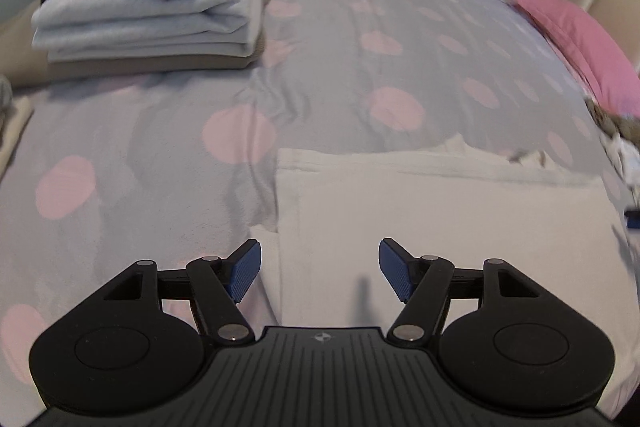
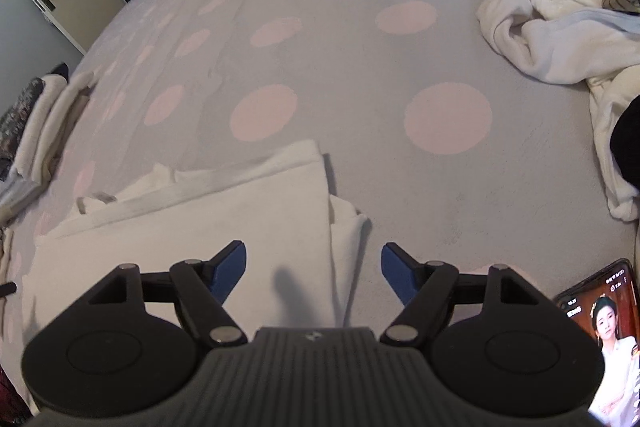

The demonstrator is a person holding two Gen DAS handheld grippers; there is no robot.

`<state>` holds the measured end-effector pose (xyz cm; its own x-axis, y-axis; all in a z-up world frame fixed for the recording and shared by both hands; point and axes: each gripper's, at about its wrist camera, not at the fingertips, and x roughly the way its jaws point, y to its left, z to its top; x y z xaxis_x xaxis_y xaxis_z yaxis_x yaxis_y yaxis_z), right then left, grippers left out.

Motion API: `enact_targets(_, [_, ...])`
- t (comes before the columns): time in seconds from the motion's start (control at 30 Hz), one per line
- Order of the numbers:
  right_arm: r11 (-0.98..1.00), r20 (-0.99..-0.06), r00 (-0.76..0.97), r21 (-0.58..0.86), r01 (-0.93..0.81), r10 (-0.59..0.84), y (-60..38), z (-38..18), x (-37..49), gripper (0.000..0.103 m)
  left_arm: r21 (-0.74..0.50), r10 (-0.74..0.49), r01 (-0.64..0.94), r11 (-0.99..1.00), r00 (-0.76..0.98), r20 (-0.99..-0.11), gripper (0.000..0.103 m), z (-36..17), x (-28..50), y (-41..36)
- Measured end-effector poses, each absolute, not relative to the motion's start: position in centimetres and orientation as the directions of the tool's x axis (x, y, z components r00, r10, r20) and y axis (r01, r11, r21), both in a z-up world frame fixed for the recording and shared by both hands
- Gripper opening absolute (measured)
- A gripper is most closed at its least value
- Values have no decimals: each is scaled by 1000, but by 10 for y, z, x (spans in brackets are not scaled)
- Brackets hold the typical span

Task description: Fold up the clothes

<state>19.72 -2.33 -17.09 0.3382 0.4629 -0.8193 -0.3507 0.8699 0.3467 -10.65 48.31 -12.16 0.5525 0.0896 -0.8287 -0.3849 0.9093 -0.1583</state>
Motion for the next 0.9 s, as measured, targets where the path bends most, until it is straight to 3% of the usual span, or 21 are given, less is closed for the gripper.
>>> enact_targets(0.07, [870, -827, 324, 348, -349, 460, -22, -178, 200, 73, -154, 94, -395, 905, 542, -835, 64, -128, -105, 487])
enact_targets(0.23, [864, -831, 312, 341, -370, 461, -17, -187, 201, 34, -128, 124, -430, 894, 511, -851, 63, -135, -102, 493])
enact_targets(0.33, [859, -827, 316, 336, -386, 465, -14, -187, 200, 12, -136, 118, -439, 888, 503, -856, 55, -135, -102, 495])
enact_targets(0.37, [857, -824, 318, 336, -391, 468, -13, -185, 200, 10, -136, 116, -434, 891, 507, -854, 54, -133, -102, 495])
enact_targets(0.5, [846, -805, 334, 348, -403, 490, -11, -170, 194, 8, -138, 114, -416, 899, 526, -843, 54, -125, -103, 490])
enact_targets(0.83, [753, -729, 238, 540, -377, 642, 19, -101, 155, 8, -200, 58, -373, 906, 578, -814, 53, -106, -111, 486])
enact_targets(0.9, [727, -712, 210, 573, -378, 670, 38, -89, 144, 8, -223, 36, -359, 906, 591, -806, 46, -102, -113, 486])
